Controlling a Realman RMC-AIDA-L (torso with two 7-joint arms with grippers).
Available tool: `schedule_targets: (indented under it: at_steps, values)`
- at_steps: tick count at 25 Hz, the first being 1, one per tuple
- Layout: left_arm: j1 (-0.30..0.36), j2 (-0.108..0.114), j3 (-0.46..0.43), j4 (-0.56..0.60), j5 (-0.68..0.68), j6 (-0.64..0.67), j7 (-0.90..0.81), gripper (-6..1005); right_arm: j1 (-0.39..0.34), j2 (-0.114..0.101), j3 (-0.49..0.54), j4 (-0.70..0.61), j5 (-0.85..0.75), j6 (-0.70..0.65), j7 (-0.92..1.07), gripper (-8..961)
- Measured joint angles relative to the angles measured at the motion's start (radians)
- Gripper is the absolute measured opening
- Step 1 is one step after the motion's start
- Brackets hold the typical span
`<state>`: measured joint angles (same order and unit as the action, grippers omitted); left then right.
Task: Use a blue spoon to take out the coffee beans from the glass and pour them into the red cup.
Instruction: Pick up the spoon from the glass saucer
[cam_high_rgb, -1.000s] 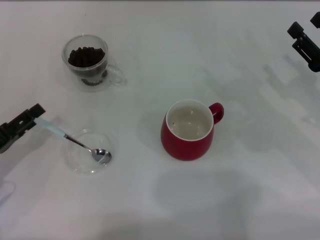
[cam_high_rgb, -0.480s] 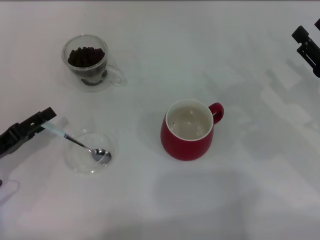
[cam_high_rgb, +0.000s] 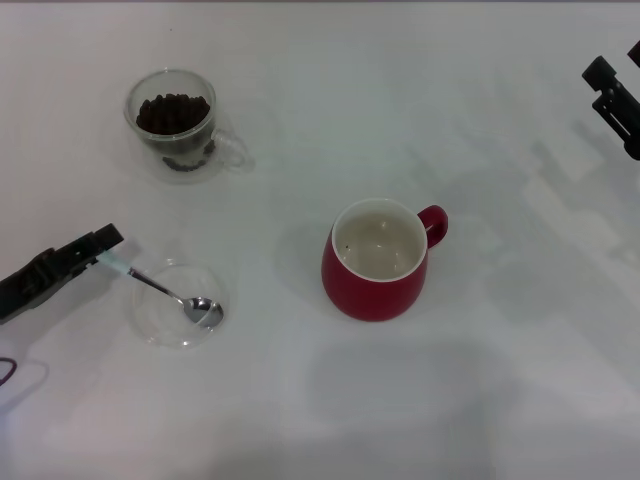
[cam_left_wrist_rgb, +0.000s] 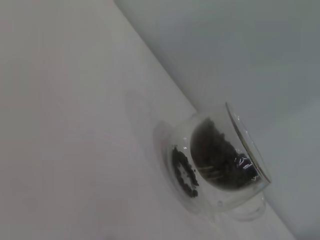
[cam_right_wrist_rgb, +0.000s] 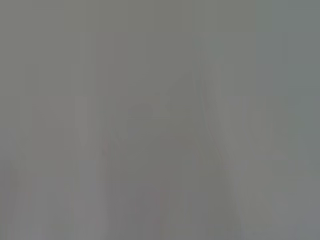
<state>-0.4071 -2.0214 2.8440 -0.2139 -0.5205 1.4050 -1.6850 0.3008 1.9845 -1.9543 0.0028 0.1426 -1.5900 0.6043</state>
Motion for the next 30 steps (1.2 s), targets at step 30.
schedule_targets:
  at_steps: [30]
  values:
    - [-0.016,-0.003,-0.002,0.002,0.011,-0.027,-0.034,256,-0.007,0.007,0.008,0.002,0.009,0.010,-0.008,708]
